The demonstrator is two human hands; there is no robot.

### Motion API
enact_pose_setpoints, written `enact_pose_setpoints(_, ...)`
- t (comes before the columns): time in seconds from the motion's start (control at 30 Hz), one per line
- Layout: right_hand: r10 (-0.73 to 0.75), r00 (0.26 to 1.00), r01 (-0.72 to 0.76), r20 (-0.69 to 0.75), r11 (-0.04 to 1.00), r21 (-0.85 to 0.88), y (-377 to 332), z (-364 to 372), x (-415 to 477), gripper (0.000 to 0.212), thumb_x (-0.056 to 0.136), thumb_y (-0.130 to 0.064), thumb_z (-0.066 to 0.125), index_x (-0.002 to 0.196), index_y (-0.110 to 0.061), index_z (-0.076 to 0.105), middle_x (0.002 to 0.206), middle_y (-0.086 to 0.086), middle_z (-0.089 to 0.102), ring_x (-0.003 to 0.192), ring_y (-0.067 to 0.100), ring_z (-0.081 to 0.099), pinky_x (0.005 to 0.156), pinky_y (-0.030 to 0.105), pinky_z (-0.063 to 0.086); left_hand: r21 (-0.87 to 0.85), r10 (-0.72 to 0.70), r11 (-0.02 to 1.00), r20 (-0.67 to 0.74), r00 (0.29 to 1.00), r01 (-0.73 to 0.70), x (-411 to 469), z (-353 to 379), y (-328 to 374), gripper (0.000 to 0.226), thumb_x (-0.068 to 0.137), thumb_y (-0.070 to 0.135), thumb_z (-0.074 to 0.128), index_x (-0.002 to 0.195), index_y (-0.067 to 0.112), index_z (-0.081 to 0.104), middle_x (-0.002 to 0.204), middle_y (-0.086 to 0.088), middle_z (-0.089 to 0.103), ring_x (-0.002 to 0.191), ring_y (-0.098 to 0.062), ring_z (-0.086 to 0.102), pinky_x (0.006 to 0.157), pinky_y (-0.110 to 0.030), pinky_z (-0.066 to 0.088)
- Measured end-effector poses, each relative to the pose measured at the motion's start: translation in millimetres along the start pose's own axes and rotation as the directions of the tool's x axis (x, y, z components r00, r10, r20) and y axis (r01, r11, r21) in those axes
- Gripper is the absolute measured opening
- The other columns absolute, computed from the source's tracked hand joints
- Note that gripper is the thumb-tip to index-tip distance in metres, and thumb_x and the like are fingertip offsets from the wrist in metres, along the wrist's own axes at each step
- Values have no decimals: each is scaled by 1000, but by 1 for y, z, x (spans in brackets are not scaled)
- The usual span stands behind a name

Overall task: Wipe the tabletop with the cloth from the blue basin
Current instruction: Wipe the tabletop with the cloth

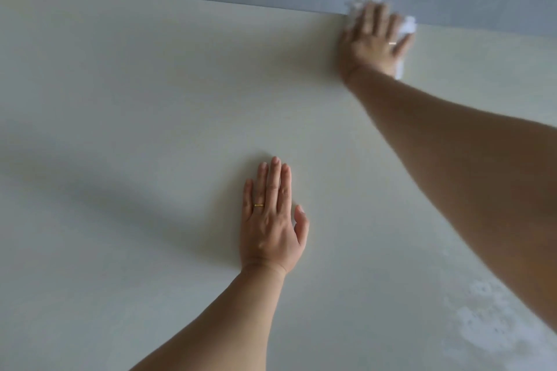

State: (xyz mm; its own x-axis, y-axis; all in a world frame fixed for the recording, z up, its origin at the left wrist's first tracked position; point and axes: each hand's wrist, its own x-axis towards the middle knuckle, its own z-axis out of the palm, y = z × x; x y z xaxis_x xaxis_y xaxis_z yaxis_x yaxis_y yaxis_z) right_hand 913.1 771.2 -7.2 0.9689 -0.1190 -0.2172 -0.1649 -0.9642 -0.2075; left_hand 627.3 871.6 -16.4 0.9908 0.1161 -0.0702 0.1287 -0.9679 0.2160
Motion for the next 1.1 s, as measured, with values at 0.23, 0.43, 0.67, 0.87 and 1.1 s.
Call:
enact_pose_setpoints(0.23,-740,621,776,259,628,-66,-70,30,-65,52,100,-42,14,150,-31,3,160,-6,0,146,19,-4,116,45,-8,0,-8,1000,7,1000,8,-1,0,0,64,85,27,38,145,5,35,154,-11,29,144,-26,24,115,-45,22)
enact_pose_setpoints(0.43,-578,807,590,123,798,-123,47,-1,-10,52,100,-43,20,150,-30,9,159,-6,6,146,17,2,116,42,-2,10,6,1000,9,1000,-6,1,0,0,64,85,27,37,145,4,35,154,-12,29,143,-28,26,115,-46,21)
enact_pose_setpoints(0.67,-230,973,231,20,968,-98,171,-36,12,57,95,-49,15,149,-33,10,159,-7,5,146,15,2,116,42,-1,12,3,1000,-1,1000,-3,1,0,1,64,85,27,37,144,2,37,153,-14,31,141,-30,29,115,-45,20)
enact_pose_setpoints(0.87,63,998,-63,-17,998,-30,175,-35,2,56,98,-42,18,150,-29,5,160,-4,0,146,20,-2,117,47,-4,30,13,999,-14,1000,-12,1,1,1,64,86,27,36,144,2,36,153,-15,31,142,-30,28,116,-46,20)
enact_pose_setpoints(1.1,-350,933,354,84,934,-39,84,12,-127,56,99,-43,19,150,-30,2,159,-6,-2,146,18,-6,116,43,-10,42,12,999,-31,999,-11,0,3,1,64,85,27,35,144,1,36,153,-15,31,142,-31,28,115,-47,22)
